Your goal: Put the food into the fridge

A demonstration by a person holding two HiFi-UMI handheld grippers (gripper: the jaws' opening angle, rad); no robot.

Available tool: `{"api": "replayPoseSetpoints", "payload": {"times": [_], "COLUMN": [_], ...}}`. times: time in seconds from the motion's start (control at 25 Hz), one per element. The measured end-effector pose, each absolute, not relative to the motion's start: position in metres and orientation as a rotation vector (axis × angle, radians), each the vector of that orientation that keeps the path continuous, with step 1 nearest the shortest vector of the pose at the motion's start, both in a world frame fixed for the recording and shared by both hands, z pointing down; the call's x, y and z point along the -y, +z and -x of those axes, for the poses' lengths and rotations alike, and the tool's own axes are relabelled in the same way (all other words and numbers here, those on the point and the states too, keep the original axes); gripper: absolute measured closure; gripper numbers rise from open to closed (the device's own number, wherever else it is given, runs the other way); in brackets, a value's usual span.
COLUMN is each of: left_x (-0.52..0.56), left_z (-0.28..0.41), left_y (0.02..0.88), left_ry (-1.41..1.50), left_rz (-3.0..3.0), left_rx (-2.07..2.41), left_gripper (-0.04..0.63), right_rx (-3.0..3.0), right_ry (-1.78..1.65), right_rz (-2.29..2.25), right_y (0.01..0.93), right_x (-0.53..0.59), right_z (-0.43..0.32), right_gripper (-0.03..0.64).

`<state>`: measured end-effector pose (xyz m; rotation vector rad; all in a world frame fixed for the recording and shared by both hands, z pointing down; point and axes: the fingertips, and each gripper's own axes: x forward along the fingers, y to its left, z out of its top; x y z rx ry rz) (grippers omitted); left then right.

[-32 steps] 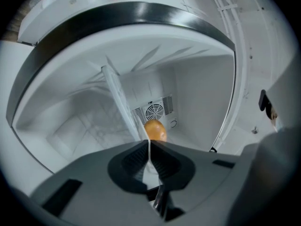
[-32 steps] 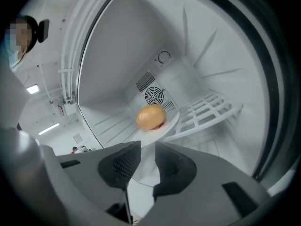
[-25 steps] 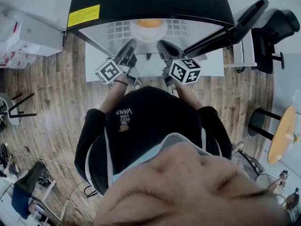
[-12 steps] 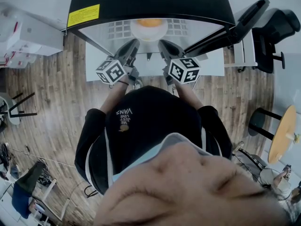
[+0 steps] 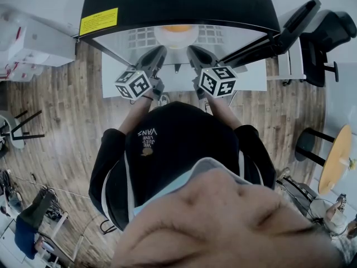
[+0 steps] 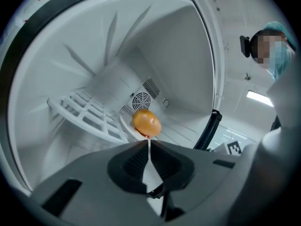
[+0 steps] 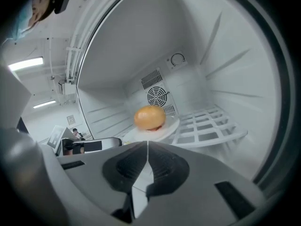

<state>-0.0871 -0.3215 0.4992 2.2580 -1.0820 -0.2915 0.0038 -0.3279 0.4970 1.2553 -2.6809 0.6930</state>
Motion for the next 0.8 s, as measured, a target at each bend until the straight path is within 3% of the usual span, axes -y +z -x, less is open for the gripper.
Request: {"api": "replayPoseSetpoints", "payload": {"times": [0.8], "left_x": [0.333], "left_z": [0.088], "left_y": [0.503], "left_ry": [-0.272], "left_rz": [-2.238], "left_rx": [1.071], "left_gripper": [0.569], "right_rx": [2.679], "right_ry": [0.693], "right_rz": [-1.250], "right_y": [0.496], "right_x": [0.345], "right_z": [0.002], "right_gripper": [0.597]}}
